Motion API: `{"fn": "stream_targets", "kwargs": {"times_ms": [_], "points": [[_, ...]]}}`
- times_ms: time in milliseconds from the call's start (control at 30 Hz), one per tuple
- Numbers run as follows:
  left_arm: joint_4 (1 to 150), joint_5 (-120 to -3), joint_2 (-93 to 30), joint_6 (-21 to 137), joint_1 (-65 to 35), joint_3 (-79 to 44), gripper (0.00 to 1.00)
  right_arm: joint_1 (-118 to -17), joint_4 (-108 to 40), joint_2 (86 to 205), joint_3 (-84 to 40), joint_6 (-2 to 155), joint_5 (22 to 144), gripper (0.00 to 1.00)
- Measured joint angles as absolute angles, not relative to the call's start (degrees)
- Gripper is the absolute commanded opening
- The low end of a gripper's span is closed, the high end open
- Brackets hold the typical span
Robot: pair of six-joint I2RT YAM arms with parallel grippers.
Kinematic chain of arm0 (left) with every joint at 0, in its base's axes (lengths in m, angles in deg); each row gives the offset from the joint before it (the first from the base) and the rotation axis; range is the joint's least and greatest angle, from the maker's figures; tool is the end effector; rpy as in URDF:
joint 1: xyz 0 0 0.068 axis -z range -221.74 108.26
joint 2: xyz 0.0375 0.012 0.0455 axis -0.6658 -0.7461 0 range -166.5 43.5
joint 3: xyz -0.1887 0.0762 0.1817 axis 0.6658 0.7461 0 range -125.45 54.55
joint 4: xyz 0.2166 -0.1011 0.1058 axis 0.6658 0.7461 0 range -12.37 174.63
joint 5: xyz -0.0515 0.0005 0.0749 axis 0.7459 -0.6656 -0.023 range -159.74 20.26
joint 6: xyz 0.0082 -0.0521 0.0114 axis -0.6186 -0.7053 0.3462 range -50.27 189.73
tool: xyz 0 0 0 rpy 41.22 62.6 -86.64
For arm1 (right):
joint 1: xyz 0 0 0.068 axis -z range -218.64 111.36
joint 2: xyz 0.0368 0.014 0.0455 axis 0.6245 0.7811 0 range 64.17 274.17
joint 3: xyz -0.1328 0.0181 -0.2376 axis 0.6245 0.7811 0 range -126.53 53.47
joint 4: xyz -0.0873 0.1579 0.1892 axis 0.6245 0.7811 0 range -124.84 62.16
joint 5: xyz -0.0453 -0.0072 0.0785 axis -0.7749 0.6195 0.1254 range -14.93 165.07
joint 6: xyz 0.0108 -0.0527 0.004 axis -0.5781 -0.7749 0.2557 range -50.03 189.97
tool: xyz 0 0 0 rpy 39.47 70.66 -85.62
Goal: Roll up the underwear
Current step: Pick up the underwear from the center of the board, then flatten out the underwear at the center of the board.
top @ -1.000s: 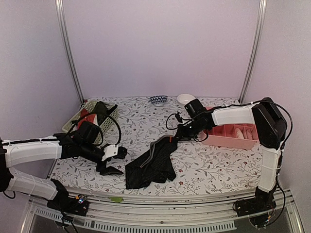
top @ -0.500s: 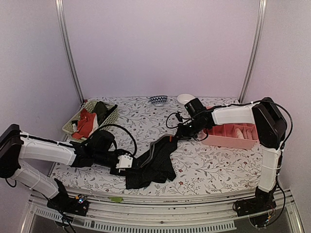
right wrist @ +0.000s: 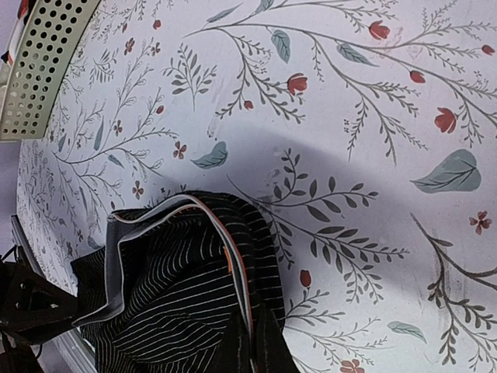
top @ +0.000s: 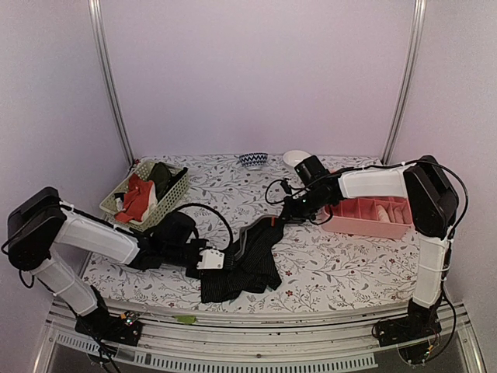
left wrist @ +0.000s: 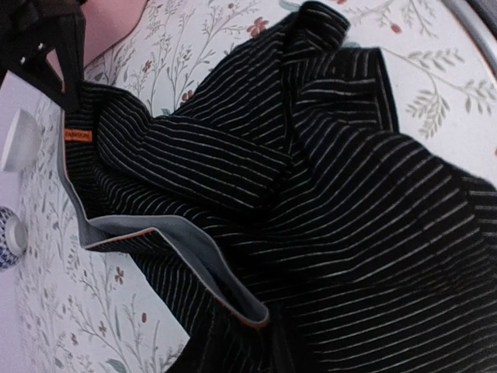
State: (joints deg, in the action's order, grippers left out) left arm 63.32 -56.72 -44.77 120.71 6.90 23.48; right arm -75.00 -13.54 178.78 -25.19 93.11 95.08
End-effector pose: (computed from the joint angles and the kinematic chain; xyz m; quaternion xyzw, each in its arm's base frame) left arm 0.1755 -0.2115 0.1299 0.7250 0.5531 -0.0958 0.3990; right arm 0.3323 0.2597 0.1678 -0.1574 0.9330 0.2824 0.1583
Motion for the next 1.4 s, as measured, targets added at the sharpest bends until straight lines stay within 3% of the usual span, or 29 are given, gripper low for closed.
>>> {"fn": "stream_targets", "kwargs": {"times_ms": [67,267,467,833,1400], "points": [[63.3,-57.4,-45.4,120.2,6.9,22.6,0.00,-75.0,-13.2,178.8,-25.3,93.1,95.1,0.00],[67.1,-56.0,-42.8,116.5,4.2,18.1,0.00,-75.0,-11.3,178.7,-26.1,92.0,94.0,0.00],[75.6,-48.9,-37.3,108.8,-7.3,4.8,0.00,-74.5,-5.7,175.8,-29.8,88.9,90.5,0.00],[83.9,-42.1,-36.6,105.0,-18.2,-11.8,0.00,-72.9,3.6,169.8,-51.6,78.9,81.6,0.00],[93.1,-32.3,-36.7,102.4,-21.5,-15.8,0.00,-73.0,10.3,166.9,-52.1,74.1,82.0,0.00]]}}
